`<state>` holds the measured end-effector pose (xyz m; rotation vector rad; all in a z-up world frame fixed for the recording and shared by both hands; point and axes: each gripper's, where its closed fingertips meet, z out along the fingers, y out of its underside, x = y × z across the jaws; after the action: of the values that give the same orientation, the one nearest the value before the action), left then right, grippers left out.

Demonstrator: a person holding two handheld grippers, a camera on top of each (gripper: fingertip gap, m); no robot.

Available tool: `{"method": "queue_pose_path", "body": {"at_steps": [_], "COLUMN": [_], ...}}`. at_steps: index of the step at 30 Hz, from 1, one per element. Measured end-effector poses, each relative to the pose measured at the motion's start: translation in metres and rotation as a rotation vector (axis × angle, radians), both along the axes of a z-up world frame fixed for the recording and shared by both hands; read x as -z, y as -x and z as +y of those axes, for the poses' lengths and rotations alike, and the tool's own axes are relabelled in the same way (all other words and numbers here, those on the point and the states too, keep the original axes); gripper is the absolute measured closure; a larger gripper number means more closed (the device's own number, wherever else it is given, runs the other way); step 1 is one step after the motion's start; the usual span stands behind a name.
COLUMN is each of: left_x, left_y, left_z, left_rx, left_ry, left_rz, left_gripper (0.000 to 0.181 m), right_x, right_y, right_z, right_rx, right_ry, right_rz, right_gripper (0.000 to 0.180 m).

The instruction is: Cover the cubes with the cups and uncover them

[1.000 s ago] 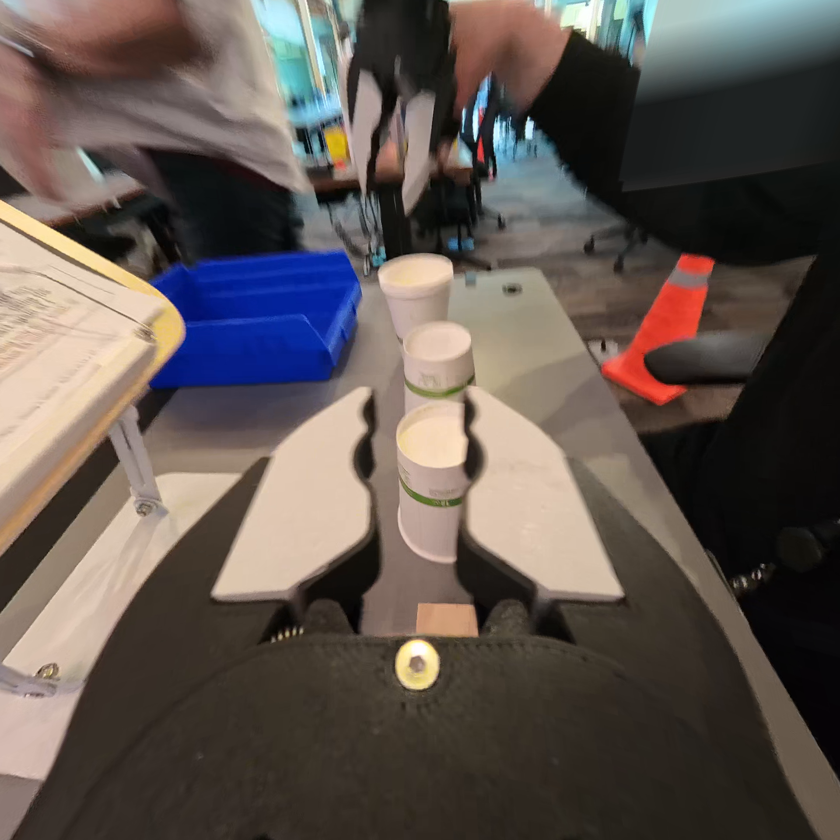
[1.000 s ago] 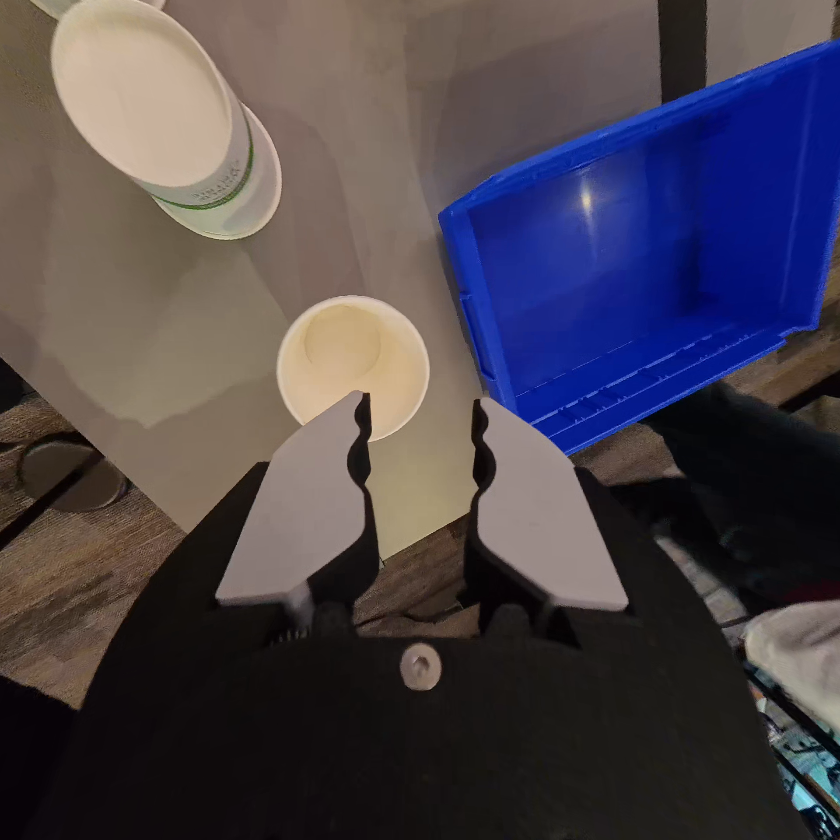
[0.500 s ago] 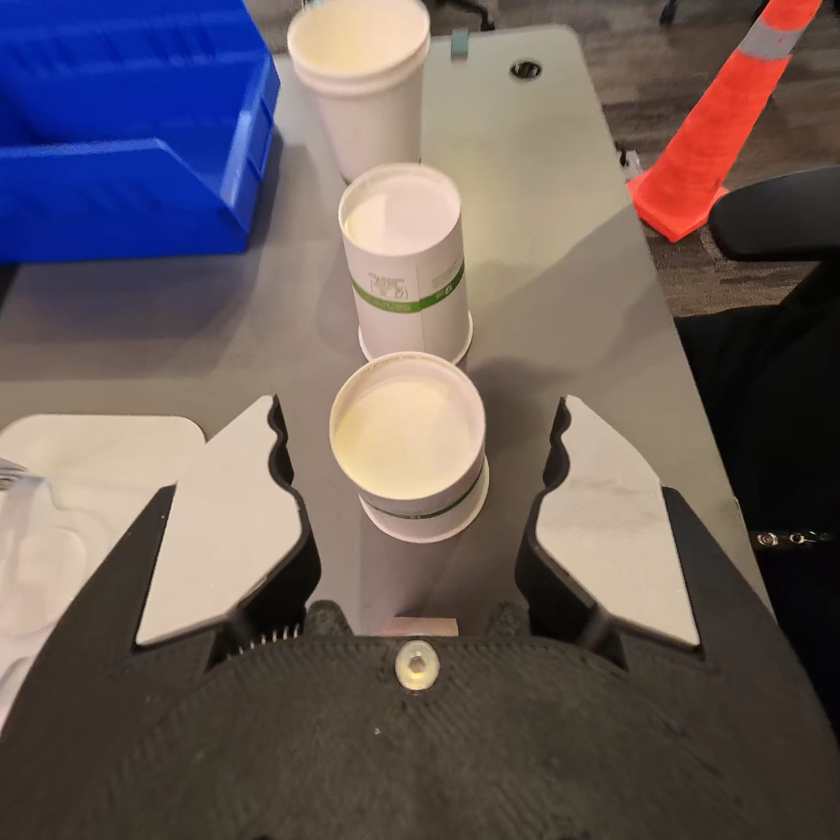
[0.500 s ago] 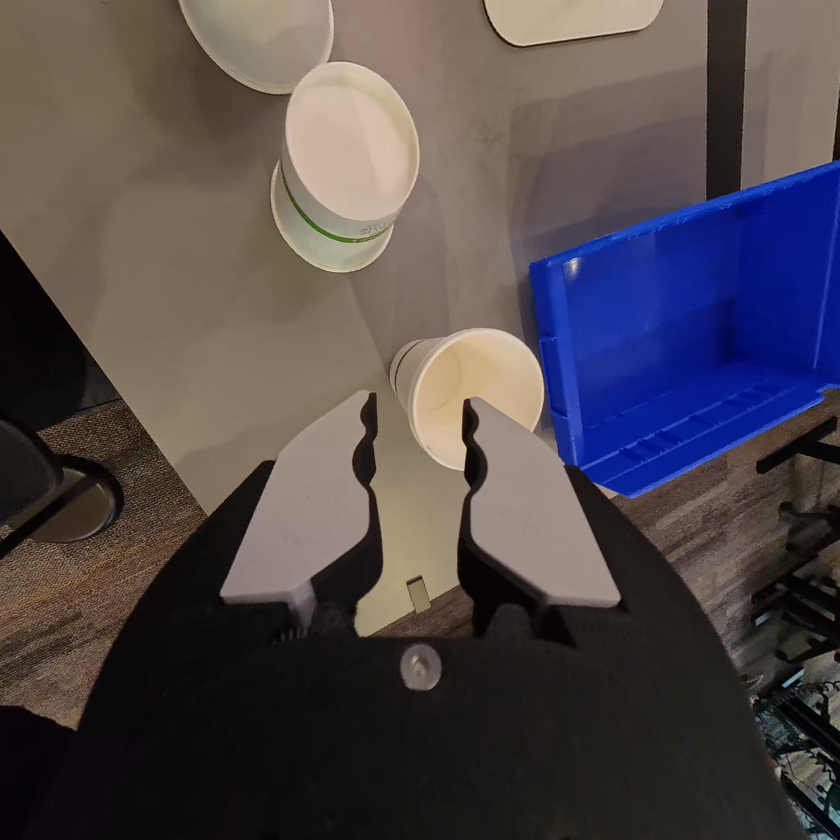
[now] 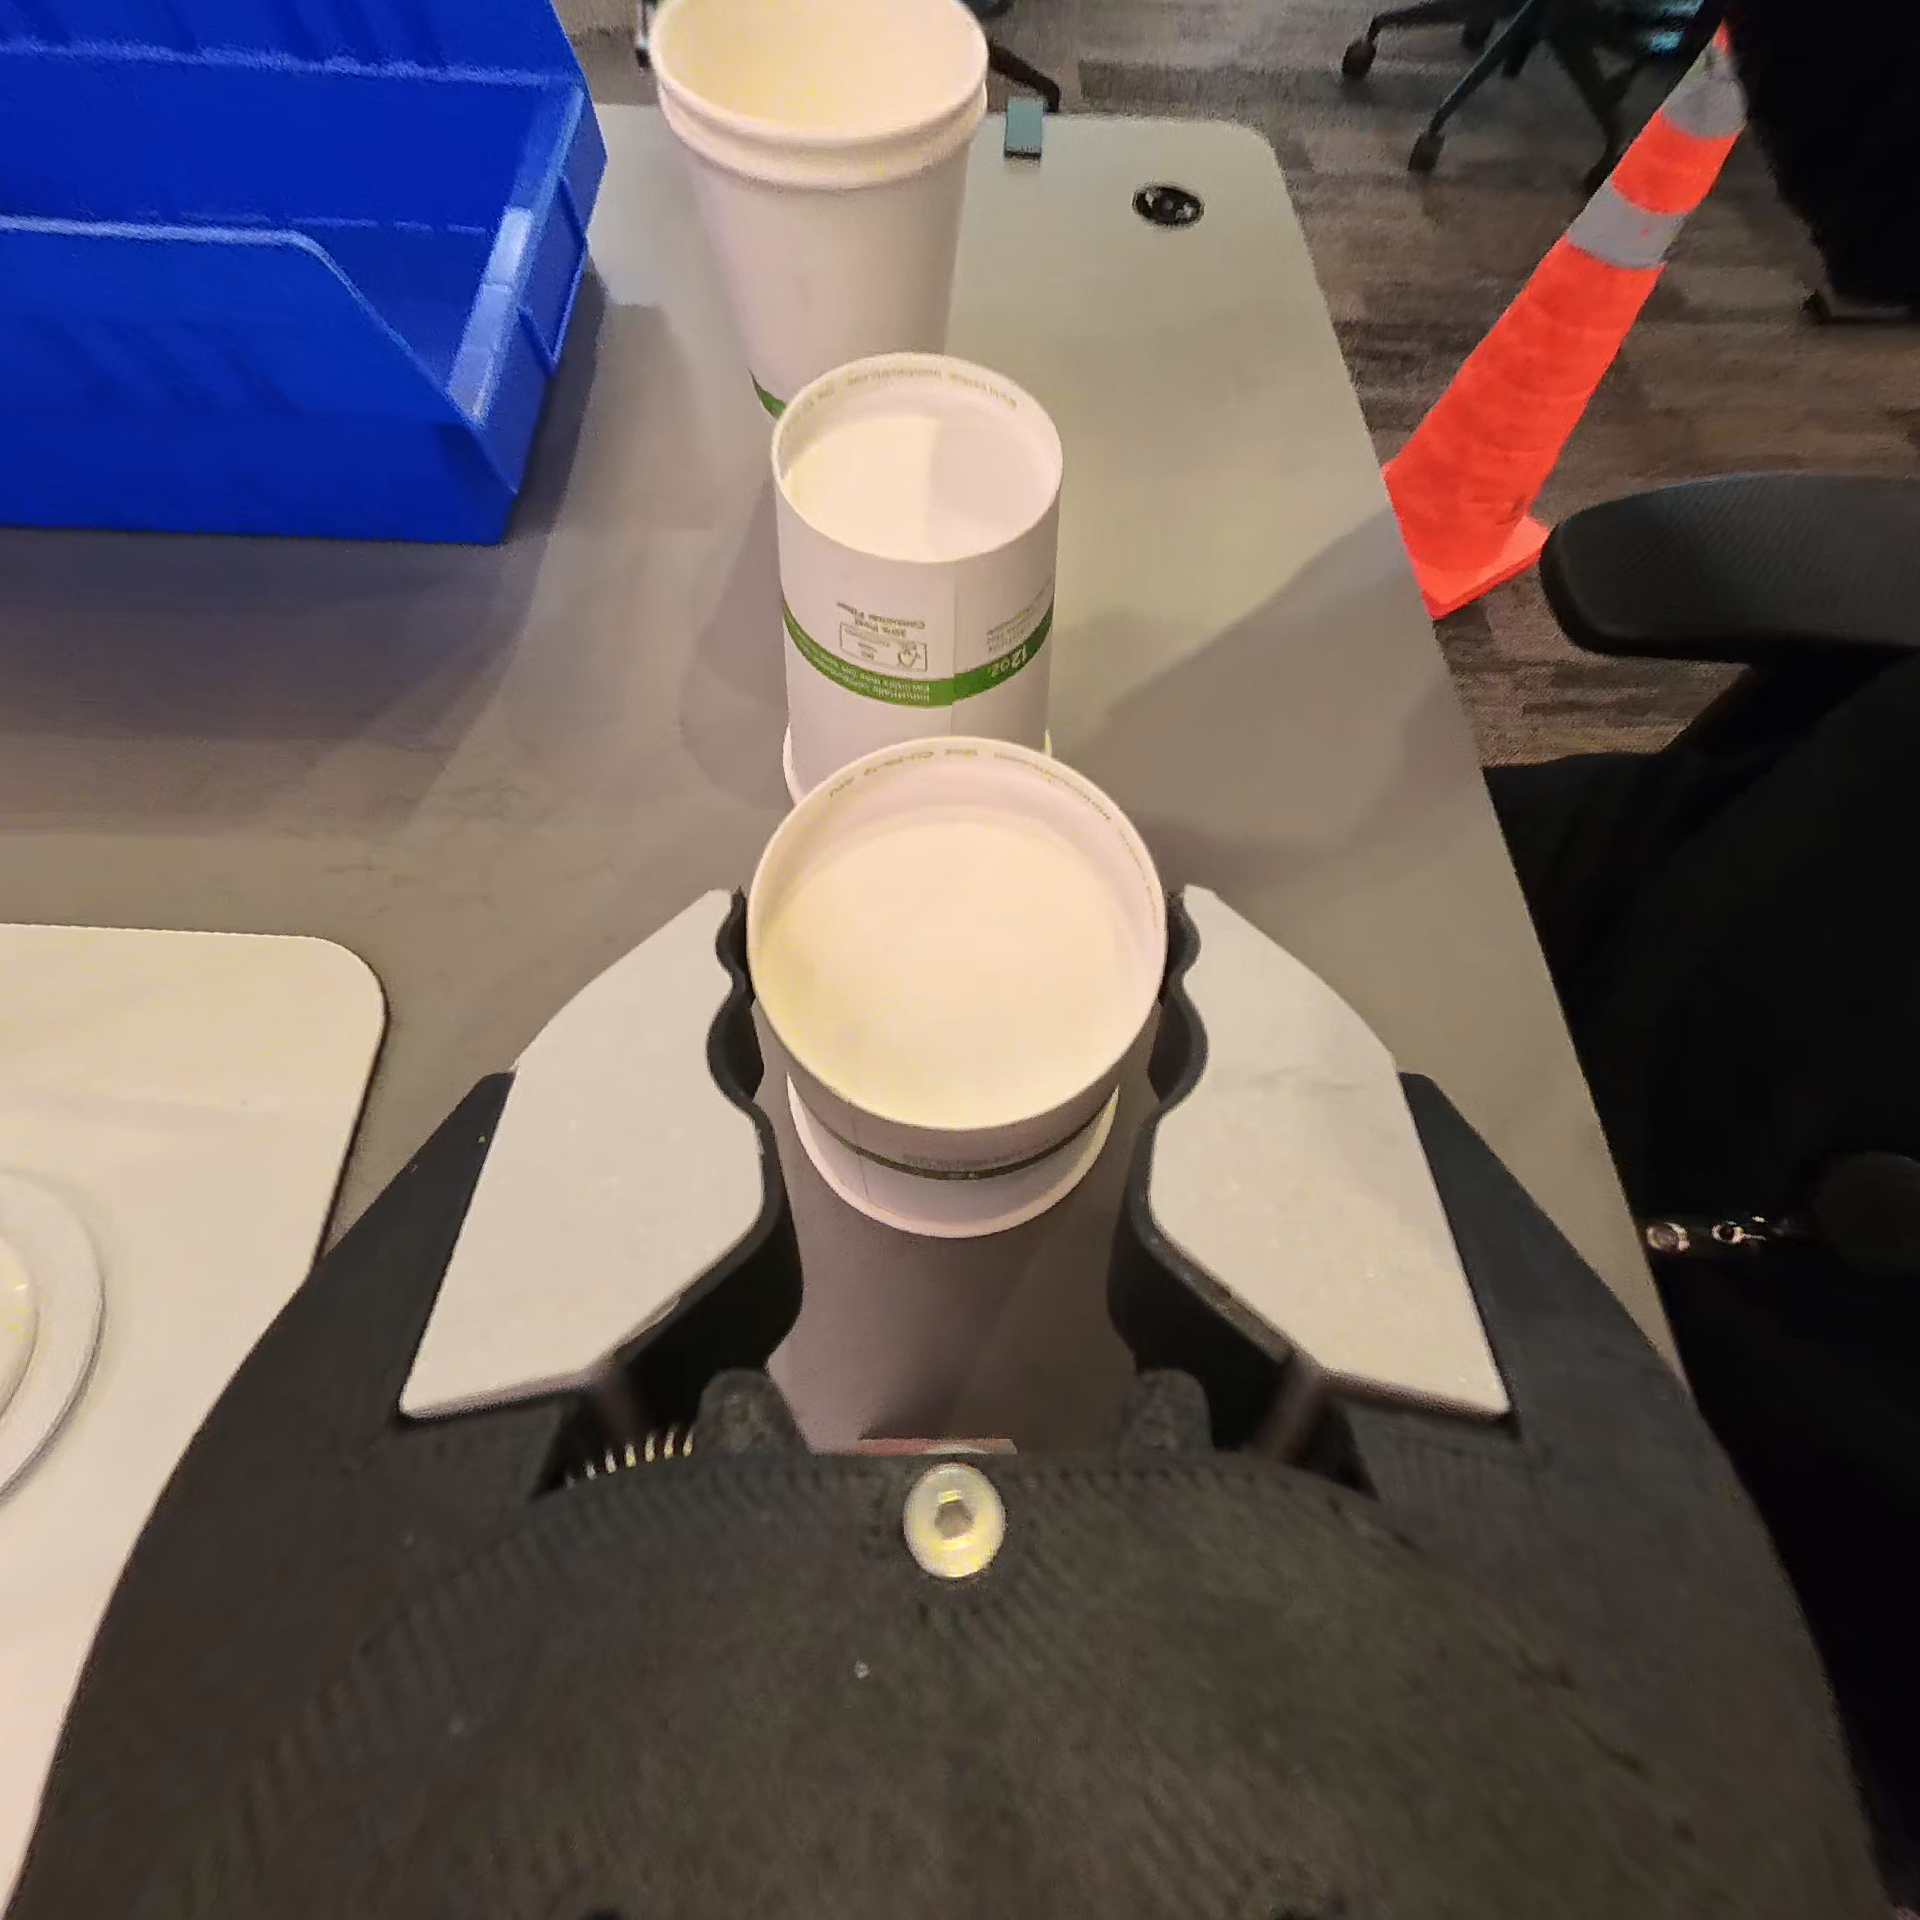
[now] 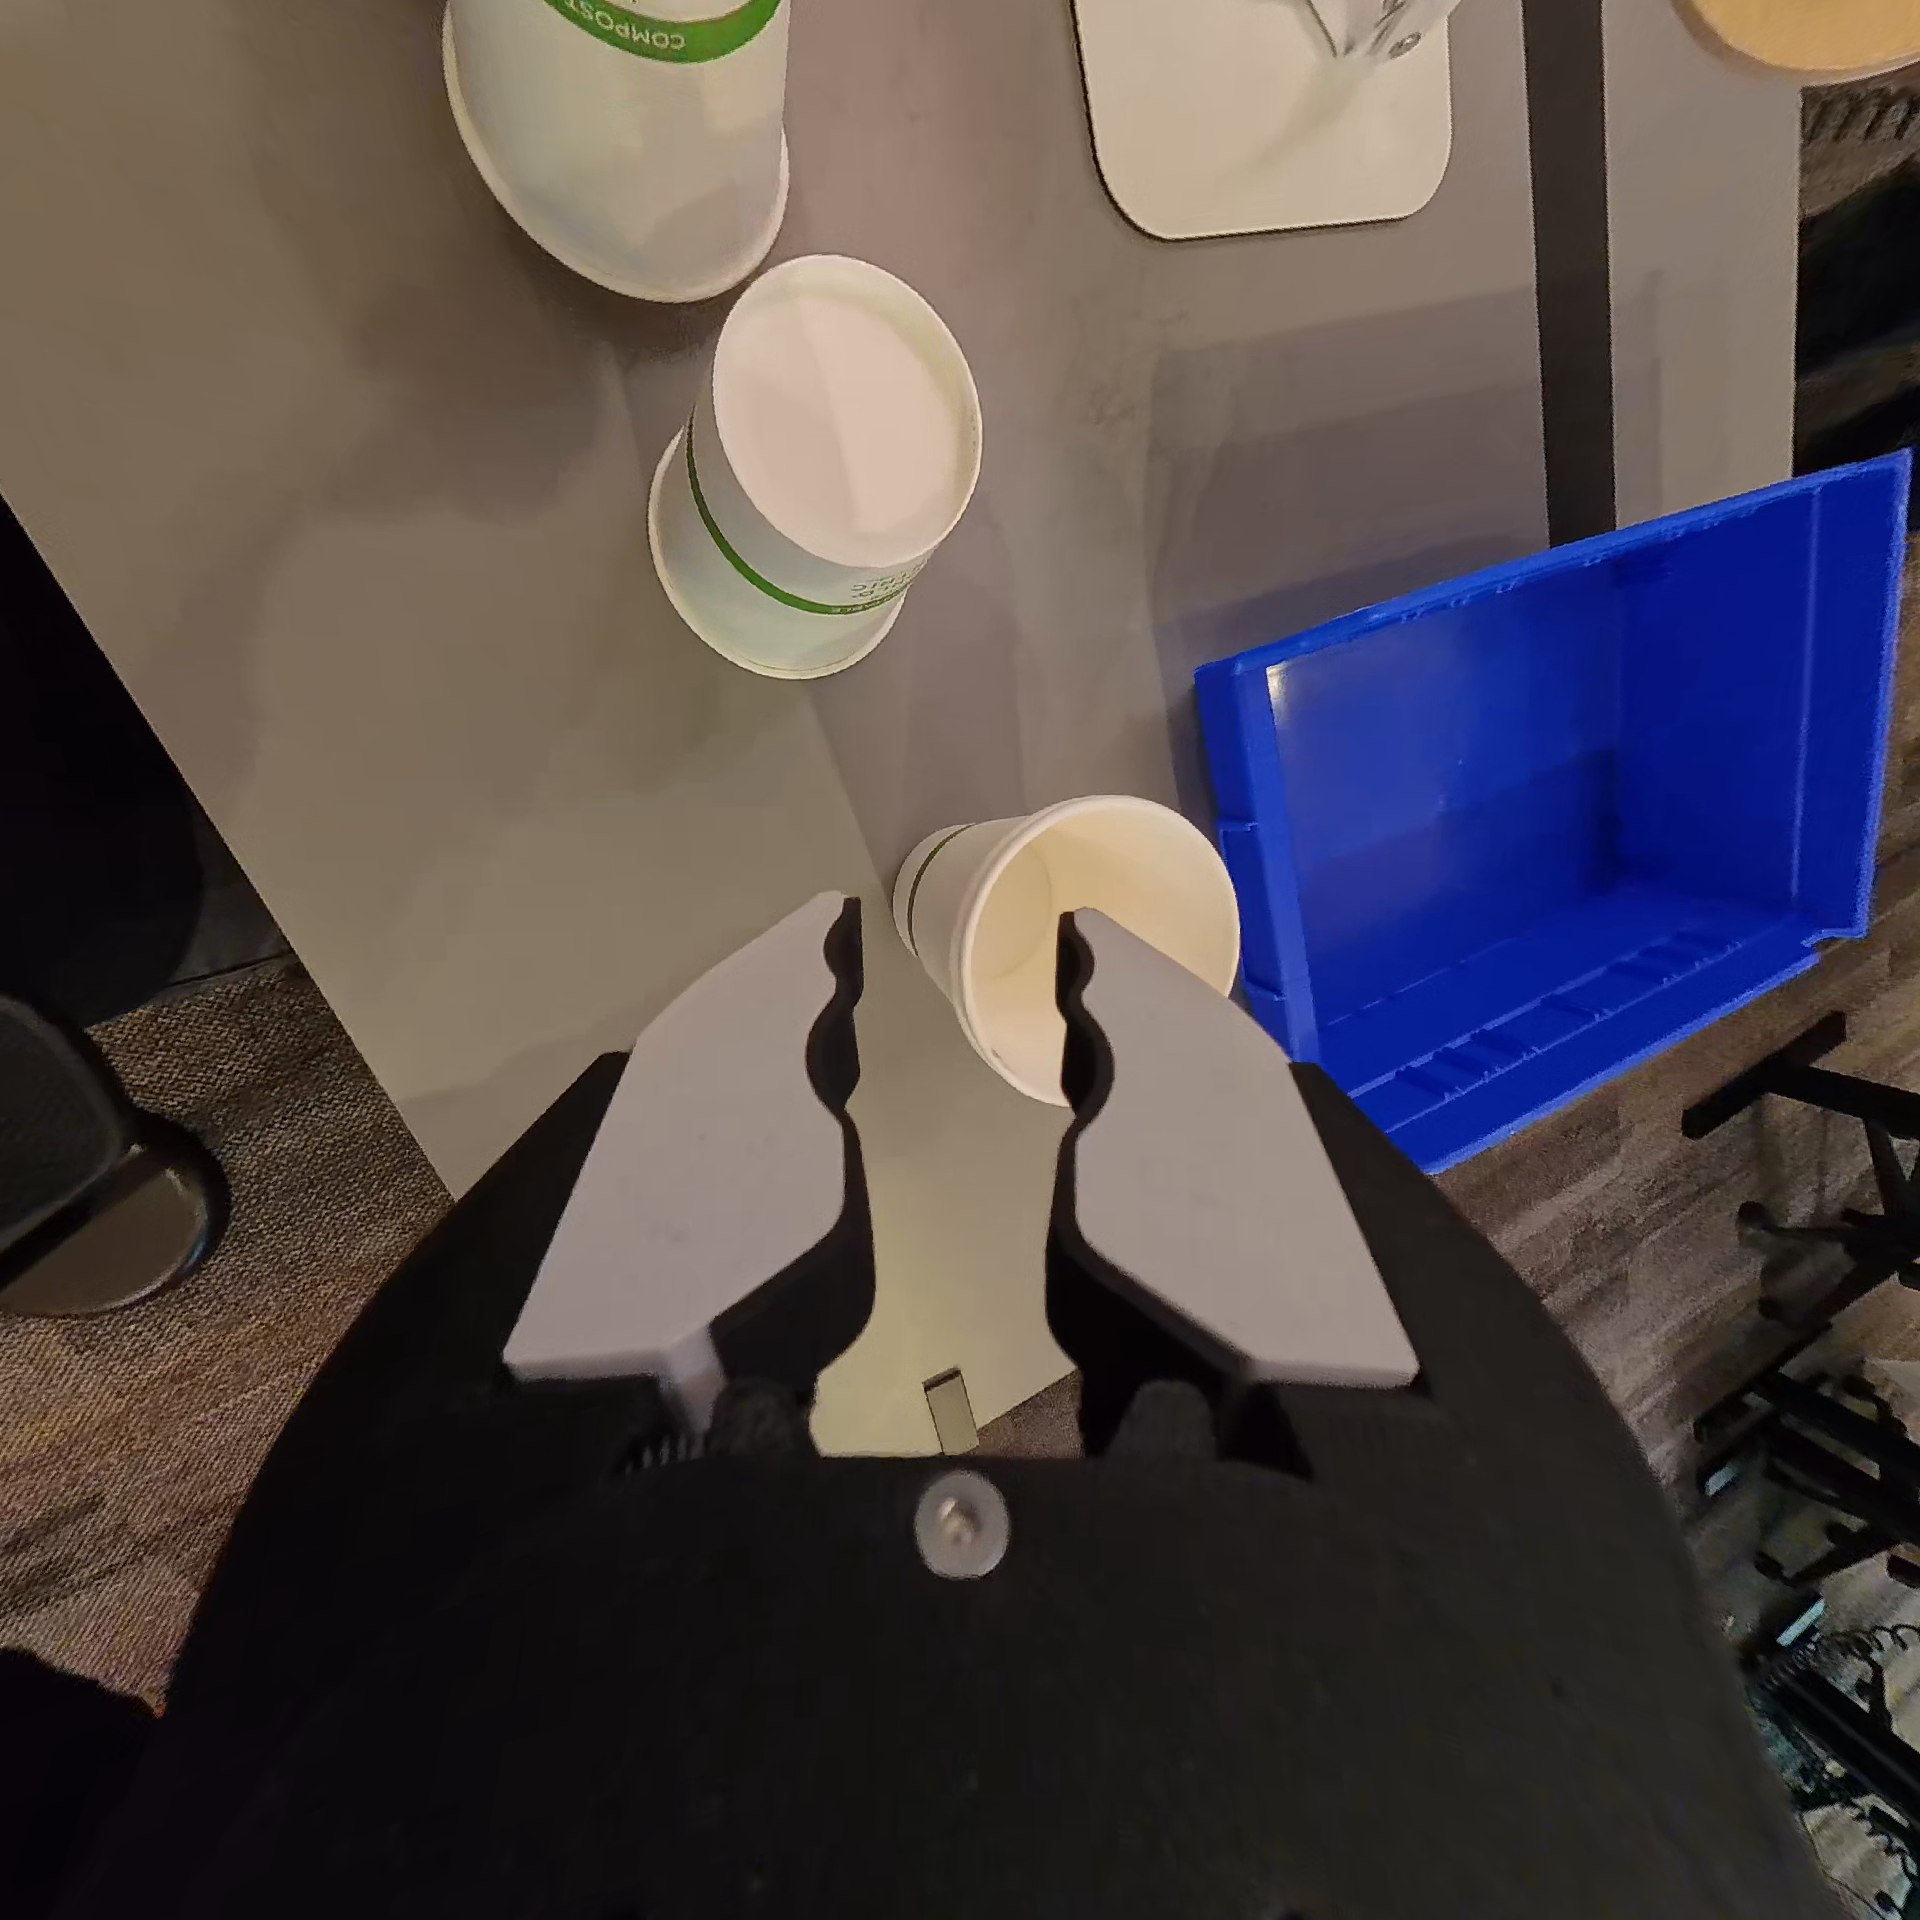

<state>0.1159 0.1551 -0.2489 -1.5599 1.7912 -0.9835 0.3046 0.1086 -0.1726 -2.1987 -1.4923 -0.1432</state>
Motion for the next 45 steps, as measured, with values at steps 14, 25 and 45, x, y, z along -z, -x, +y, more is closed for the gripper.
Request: {"method": "queue_pose_path", "body": {"at_steps": [14, 25, 45], "left_x": [-0.157, -0.237, -0.237], "left_y": [0.040, 0.062, 0.050], "left_z": [-0.009, 0.004, -0.002], "left_rx": [0.080, 0.165, 0.180], "left_ry": [0.144, 0.401, 0.411], "left_rz": [-0.536, -1.111, -1.220], "left_gripper": [0.107, 0.107, 0.106], "right_x": [-0.079, -0.130, -0.136], "right_y": [0.056, 0.120, 0.186], "right_z": [0.007, 0.042, 0.058], "right_rx": [-0.127, -0.104, -0.187], "right_ry": [-0.352, -0.516, -0.194], "right_rz": [0.282, 0.862, 1.563], "right_gripper": [0.131, 0.132, 0.177]}}
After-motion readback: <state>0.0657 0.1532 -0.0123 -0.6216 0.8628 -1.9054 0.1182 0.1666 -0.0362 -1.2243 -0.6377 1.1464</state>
